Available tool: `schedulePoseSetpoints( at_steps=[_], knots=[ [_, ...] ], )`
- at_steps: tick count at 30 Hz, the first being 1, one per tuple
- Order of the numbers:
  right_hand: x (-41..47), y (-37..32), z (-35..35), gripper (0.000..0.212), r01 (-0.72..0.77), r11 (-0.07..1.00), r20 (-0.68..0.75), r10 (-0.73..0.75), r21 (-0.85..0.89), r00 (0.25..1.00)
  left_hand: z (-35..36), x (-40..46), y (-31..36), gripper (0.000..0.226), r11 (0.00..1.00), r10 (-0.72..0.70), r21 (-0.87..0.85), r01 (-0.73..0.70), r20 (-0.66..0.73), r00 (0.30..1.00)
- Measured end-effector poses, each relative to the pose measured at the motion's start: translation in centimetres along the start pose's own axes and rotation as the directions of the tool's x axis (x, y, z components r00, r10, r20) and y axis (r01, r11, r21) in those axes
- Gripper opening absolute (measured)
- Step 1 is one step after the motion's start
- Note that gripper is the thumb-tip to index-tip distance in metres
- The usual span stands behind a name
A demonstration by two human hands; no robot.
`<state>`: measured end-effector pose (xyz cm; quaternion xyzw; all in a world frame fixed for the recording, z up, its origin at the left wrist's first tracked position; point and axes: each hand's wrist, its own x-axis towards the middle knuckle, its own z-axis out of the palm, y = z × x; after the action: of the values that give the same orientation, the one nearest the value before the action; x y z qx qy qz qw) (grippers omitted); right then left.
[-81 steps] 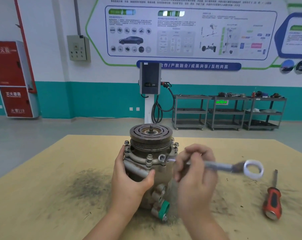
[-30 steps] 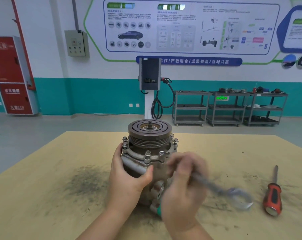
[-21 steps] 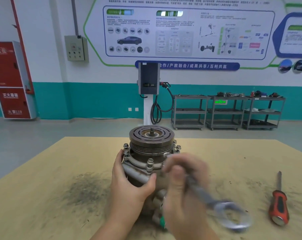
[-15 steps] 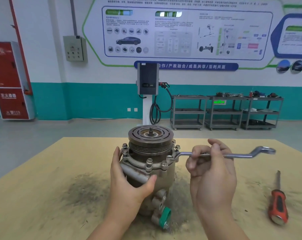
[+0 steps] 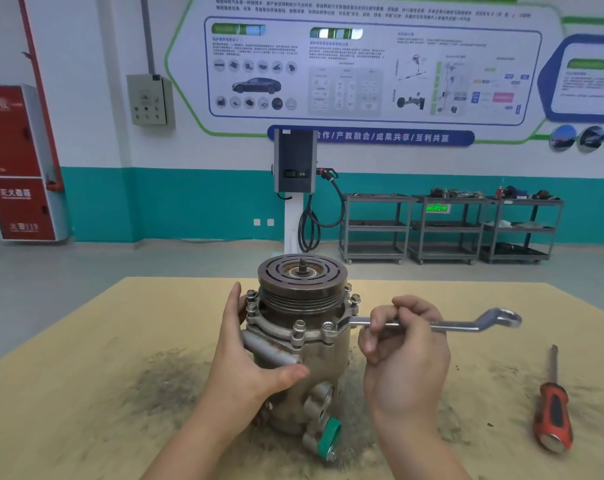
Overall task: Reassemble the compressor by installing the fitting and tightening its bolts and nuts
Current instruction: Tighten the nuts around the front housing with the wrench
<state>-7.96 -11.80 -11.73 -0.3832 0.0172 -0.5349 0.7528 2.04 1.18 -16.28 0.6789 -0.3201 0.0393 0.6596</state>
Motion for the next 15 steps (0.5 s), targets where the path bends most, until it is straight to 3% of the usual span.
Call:
schedulePoseSetpoints(
  at_steps=[5, 9, 12, 15],
  knots=[
    [-1.7, 1.5, -0.1, 0.019, 0.308, 0.947, 0.032, -0.307, -0.085, 0.951, 0.2, 0.1, -0.2, 0.127, 1.0, 0.007, 0.001, -0.007, -0.03, 1.0],
    [-3.0, 2.9, -0.3, 0.024, 0.645, 0.722, 0.27, -0.587, -0.252, 0.763, 0.4, -0.1, -0.4, 0.119, 0.999, 0.049, -0.003, -0.049, -0.059, 0.997],
    [-2.9, 2.8, -0.4, 0.024, 0.684, 0.674, 0.353, -0.59, -0.28, 0.726, 0.6, -0.2, -0.3, 0.12, 0.999, 0.051, -0.002, -0.052, -0.08, 0.996],
    [-2.1, 1.2, -0.2, 0.023, 0.607, 0.734, 0.284, -0.538, -0.305, 0.793, 1.6, -1.0, 0.3, 0.118, 0.998, 0.05, 0.055, -0.042, -0.139, 0.989]
  ],
)
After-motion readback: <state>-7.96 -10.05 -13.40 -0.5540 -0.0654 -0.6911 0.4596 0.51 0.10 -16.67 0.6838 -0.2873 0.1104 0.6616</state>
